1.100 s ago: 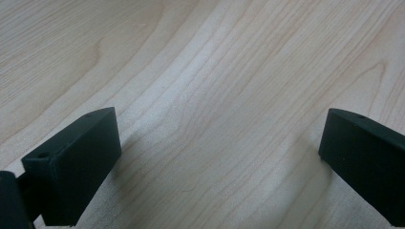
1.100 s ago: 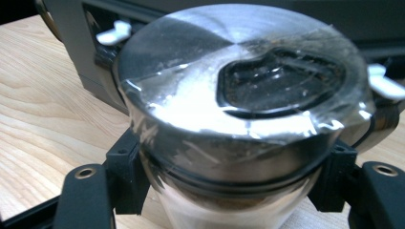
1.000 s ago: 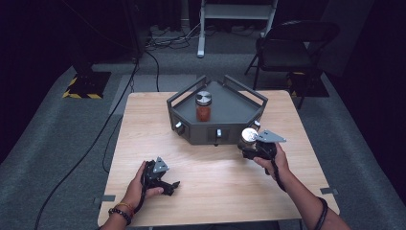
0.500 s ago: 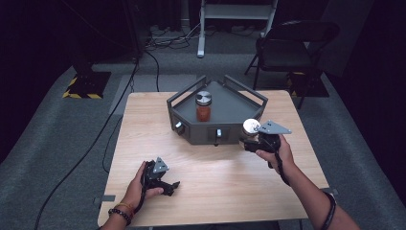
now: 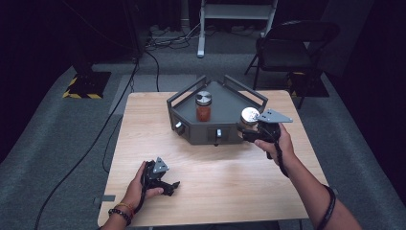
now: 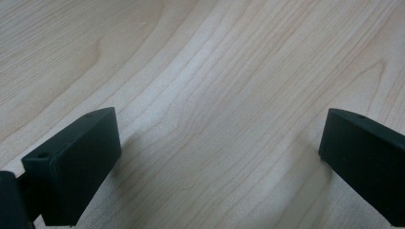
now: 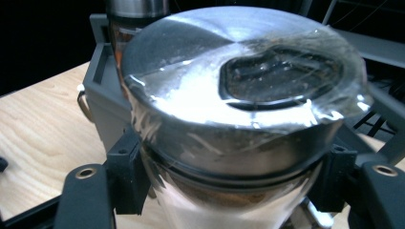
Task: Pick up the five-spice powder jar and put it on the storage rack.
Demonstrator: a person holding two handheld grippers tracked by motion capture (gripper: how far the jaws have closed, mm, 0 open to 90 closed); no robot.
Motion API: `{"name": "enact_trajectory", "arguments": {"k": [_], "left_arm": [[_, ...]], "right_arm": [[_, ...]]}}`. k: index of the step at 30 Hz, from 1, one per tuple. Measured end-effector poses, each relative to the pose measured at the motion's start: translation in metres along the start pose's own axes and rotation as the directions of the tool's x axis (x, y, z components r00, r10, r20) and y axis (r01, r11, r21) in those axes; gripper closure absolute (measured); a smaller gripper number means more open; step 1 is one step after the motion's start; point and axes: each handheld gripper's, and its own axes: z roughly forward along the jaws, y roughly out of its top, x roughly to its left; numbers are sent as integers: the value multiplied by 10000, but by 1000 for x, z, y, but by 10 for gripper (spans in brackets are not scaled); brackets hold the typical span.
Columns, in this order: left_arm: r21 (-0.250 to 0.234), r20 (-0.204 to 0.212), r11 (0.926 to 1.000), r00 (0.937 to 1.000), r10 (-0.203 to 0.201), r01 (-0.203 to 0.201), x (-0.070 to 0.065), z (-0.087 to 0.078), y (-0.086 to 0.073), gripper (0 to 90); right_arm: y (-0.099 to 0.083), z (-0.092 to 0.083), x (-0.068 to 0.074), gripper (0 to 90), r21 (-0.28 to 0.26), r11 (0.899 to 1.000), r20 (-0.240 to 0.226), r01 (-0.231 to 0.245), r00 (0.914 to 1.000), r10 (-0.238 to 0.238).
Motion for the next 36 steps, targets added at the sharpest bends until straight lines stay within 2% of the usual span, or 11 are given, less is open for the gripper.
{"name": "enact_trajectory", "arguments": {"k": [8,14,19,25,36], "left_arm": [[2,-2,10000,10000,-8,8,0,0,0,4],[2,-11,10000,10000,-17,17,0,0,0,4],[2,-10,10000,10000,-15,15,0,0,0,4],[2,-14,10000,10000,-18,18,0,0,0,4],[1,-15,10000,10000,-11,11,0,0,0,4]], "right_arm": [[22,5,1,305,-206,9998,330,-8,9995,15],[34,15,1,306,-334,9994,576,-59,9983,78],[42,24,1,306,-445,9990,607,-77,9981,104],[49,34,2,306,-480,9988,673,-103,9976,135],[52,57,1,306,-349,9993,683,-132,9975,156]]}}
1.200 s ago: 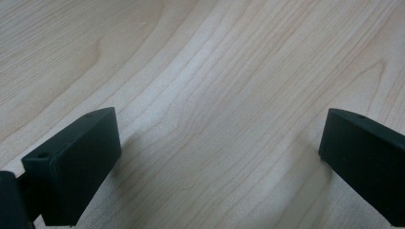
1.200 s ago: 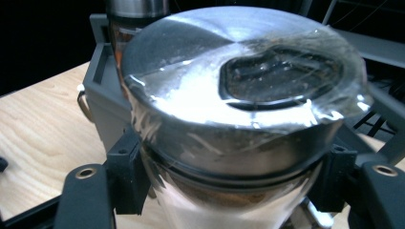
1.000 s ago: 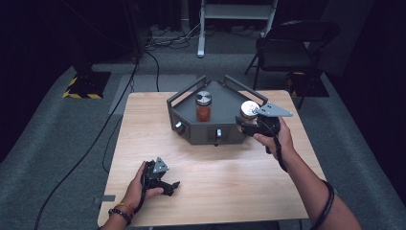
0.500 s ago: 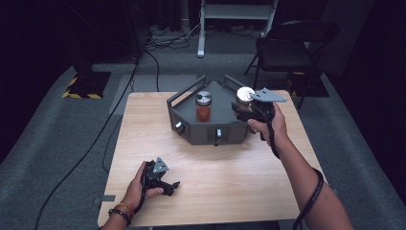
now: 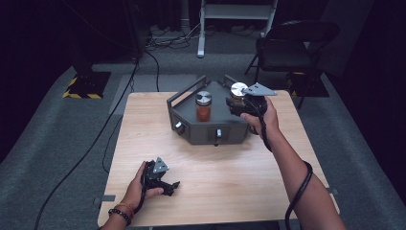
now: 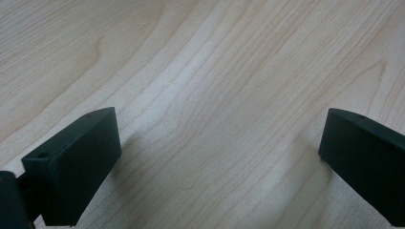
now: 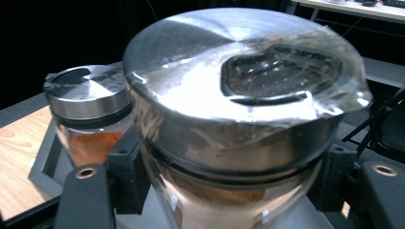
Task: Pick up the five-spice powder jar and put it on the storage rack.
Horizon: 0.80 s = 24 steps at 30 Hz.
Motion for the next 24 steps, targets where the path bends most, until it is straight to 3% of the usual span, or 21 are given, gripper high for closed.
{"name": "enact_trajectory", "arguments": {"k": [24], "left_arm": [[-3,-3,10000,10000,9,-9,0,0,0,4]], "right_arm": [[-22,39,0,306,527,9973,-112,-509,9986,516]]}}
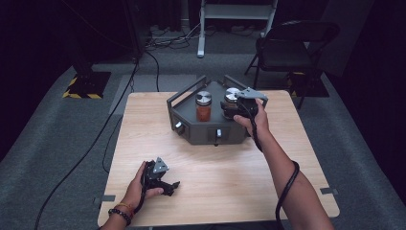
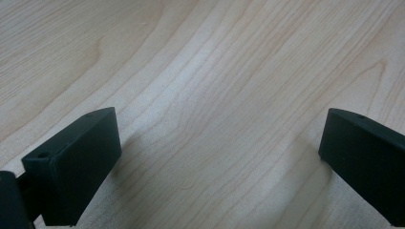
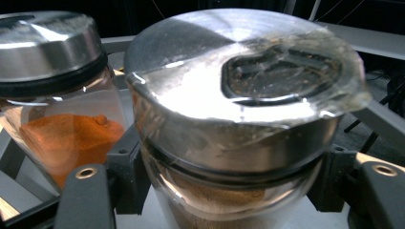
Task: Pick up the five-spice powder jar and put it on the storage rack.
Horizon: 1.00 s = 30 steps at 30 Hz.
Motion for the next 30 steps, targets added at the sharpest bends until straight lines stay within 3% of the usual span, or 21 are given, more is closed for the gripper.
{"name": "enact_trajectory", "arguments": {"k": [21,30], "left_arm": [[1,16,10000,10000,11,-11,0,0,0,4],[-19,21,10000,10000,35,-35,0,0,0,4]], "right_arm": [[-13,8,-4,303,-70,9991,-54,-417,9991,417],[-18,7,-2,180,-413,9991,197,-115,9997,123]]}}
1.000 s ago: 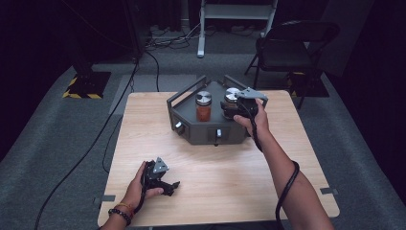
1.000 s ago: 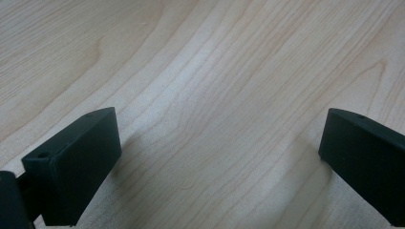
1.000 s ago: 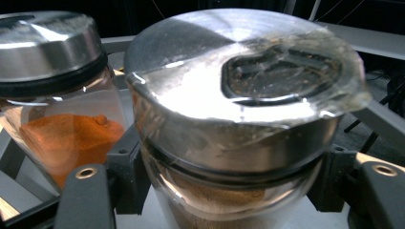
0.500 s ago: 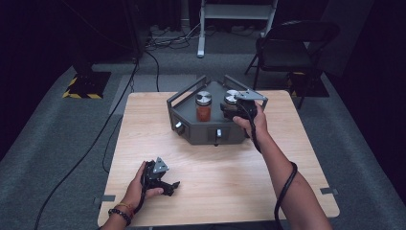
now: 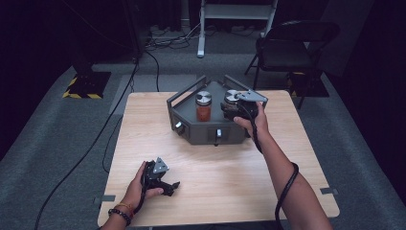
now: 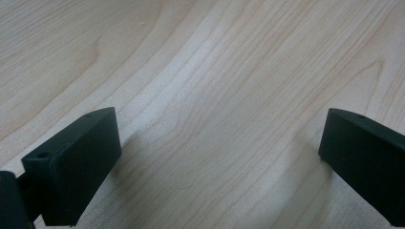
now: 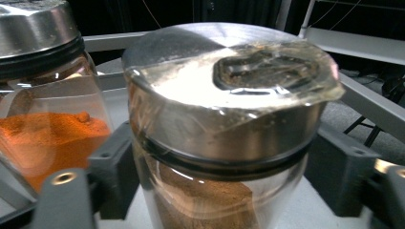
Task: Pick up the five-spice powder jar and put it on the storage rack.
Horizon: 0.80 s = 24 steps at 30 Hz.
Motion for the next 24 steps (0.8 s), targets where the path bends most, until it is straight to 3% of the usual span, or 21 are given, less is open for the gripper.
{"name": "enact_trajectory", "arguments": {"k": [6,15,24], "left_arm": [[1,2,10000,10000,1,-1,0,0,0,4],[-2,8,10000,10000,2,-2,0,0,0,4],[2,6,10000,10000,-2,2,0,0,0,4]], "right_arm": [[1,-3,-2,56,43,9997,-83,258,9996,-257],[4,-20,-2,55,-405,9964,200,739,9971,-731],[4,-39,-1,55,-830,9914,65,1010,9949,-1008]]}}
